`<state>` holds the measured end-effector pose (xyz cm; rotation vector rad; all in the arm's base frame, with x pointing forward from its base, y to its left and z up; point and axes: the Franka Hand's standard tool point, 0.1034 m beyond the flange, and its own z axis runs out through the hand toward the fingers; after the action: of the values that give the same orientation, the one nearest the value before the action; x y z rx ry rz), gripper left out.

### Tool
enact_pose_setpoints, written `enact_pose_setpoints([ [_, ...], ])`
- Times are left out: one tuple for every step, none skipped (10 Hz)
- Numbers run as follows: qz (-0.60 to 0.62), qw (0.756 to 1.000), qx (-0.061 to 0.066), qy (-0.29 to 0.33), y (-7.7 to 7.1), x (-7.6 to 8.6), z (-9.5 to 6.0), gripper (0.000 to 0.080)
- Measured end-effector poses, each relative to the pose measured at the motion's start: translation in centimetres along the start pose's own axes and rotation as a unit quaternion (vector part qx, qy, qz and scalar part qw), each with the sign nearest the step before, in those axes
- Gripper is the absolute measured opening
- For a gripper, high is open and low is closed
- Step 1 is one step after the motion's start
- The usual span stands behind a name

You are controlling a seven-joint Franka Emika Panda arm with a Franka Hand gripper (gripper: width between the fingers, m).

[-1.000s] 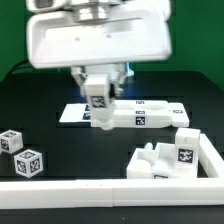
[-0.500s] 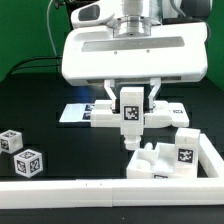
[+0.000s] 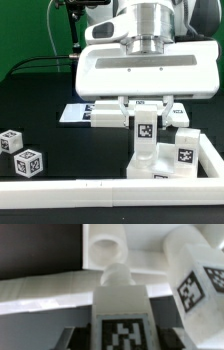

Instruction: Assemble chair

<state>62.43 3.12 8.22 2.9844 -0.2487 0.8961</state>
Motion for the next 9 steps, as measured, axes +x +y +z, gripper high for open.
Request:
enact_pose_setpoints([
  [0.000,1.000,0.000,-0.001,0.05,-0.10,0.07,0.0281],
  [0.000,1.000,-0.001,-0.003,0.21,-0.28,0.10,0.0281],
  [-0.001,1.000,-0.002,-0.003,0.32,-0.30,0.09,0.0281],
  [-0.001,1.000,-0.002,-0.003,0.35,-0.30,0.08,0.0281],
  [-0.002,1.000,-0.003,-0.003,0.43,-0.32,0.07,0.0281],
  [-0.002,1.000,-0.003,-0.003,0.48,-0.37,0.04,0.0281],
  [-0.002,1.000,-0.003,-0.004,0.46,-0.46,0.00,0.0281],
  [-0.002,1.000,-0.003,-0.004,0.49,-0.48,0.00,0.0281],
  [-0.002,1.000,-0.004,-0.003,0.64,-0.49,0.00,0.0281],
])
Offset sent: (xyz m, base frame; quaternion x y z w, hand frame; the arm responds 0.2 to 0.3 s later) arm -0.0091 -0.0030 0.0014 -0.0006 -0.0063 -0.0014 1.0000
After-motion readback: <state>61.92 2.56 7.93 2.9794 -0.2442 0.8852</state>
